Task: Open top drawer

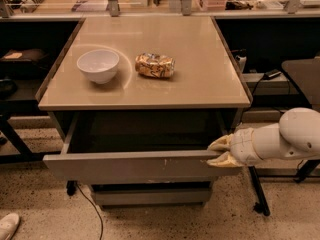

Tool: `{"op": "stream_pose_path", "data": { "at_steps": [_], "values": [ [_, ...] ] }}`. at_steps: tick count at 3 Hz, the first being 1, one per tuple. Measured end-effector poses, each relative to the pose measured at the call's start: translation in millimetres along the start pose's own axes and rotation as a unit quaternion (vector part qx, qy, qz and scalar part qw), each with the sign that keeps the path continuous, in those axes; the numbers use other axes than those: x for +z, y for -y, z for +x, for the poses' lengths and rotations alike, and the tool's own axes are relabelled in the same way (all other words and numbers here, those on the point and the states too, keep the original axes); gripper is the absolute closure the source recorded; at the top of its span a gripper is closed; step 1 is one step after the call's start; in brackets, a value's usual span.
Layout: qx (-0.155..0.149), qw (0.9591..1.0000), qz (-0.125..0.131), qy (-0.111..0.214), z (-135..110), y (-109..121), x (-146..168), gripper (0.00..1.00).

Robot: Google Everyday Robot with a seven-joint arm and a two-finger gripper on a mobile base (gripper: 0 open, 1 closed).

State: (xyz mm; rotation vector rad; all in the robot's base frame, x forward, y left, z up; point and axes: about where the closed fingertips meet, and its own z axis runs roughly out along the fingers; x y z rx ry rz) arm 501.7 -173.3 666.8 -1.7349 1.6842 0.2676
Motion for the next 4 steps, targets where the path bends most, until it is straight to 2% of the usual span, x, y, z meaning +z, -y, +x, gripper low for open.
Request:
{"op": "stream_pose_path", "data": {
  "at_steps": [1,2,3,4],
  "values": [
    [0.0,1.0,-0.001,0.0,0,0,1,0.13],
    [0.022,0.9992,-0.026,0.021,6,-20,21,0.0],
    [0.022,0.9992,-0.026,0.021,6,-20,20,0.18],
    [0.03,0.9988,-0.031,0.025,9,-29,14,0.41]
  ]
}}
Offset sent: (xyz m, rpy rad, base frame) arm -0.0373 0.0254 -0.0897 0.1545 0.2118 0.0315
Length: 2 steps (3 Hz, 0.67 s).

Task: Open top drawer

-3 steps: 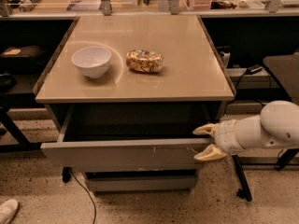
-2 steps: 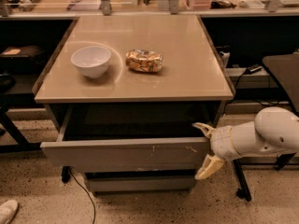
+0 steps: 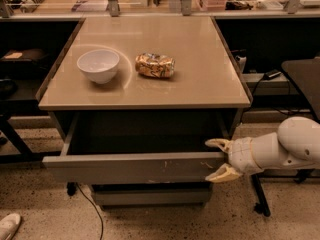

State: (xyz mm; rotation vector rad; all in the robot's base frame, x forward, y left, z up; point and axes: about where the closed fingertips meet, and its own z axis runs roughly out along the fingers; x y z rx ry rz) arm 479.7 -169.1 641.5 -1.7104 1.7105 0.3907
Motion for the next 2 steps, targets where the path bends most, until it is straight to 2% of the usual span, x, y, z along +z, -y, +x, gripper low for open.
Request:
{"op": "stream_pose_path", "data": {
  "at_steps": [2],
  "values": [
    [0.0,1.0,0.0,0.0,-5.4,2.0,-6.1,0.87]
  ]
}}
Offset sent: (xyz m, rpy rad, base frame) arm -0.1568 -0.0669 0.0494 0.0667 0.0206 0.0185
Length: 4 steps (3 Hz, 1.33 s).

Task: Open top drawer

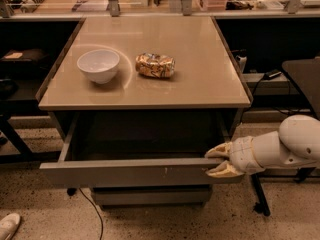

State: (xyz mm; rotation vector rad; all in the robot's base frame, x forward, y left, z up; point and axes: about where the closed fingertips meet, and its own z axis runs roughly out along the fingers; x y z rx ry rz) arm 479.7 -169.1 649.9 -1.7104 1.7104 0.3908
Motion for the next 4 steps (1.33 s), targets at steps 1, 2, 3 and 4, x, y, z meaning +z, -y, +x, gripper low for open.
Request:
{"op": "stream_pose_path", "data": {
  "at_steps": [1,2,3,4],
  "values": [
    [0.001,1.0,0.0,0.001,0,-12,-8,1.0],
    [0.003,1.0,0.0,0.0,1,-28,-15,1.0],
    [0.003,1.0,0.0,0.0,0,-28,-15,1.0],
    [0.003,1.0,0.0,0.0,0,-28,-15,0.8]
  ]
}}
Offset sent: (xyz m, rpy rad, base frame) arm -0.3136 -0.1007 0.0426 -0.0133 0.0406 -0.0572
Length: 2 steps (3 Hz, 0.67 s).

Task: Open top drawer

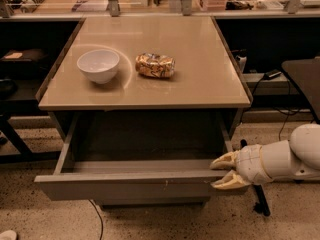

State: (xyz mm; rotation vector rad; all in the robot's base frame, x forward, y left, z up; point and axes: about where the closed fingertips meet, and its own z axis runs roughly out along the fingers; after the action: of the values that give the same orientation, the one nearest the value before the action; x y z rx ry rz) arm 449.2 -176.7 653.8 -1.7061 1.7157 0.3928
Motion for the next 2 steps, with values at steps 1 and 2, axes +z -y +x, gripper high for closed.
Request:
{"op": "stream_pose_path", "data": {
  "at_steps": [1,2],
  "values": [
    [0.0,1.0,0.0,0.0,0,0,0,0.57],
    [0.0,0.9998,-0.017,0.007,0,-11,-3,0.35]
  ]
}}
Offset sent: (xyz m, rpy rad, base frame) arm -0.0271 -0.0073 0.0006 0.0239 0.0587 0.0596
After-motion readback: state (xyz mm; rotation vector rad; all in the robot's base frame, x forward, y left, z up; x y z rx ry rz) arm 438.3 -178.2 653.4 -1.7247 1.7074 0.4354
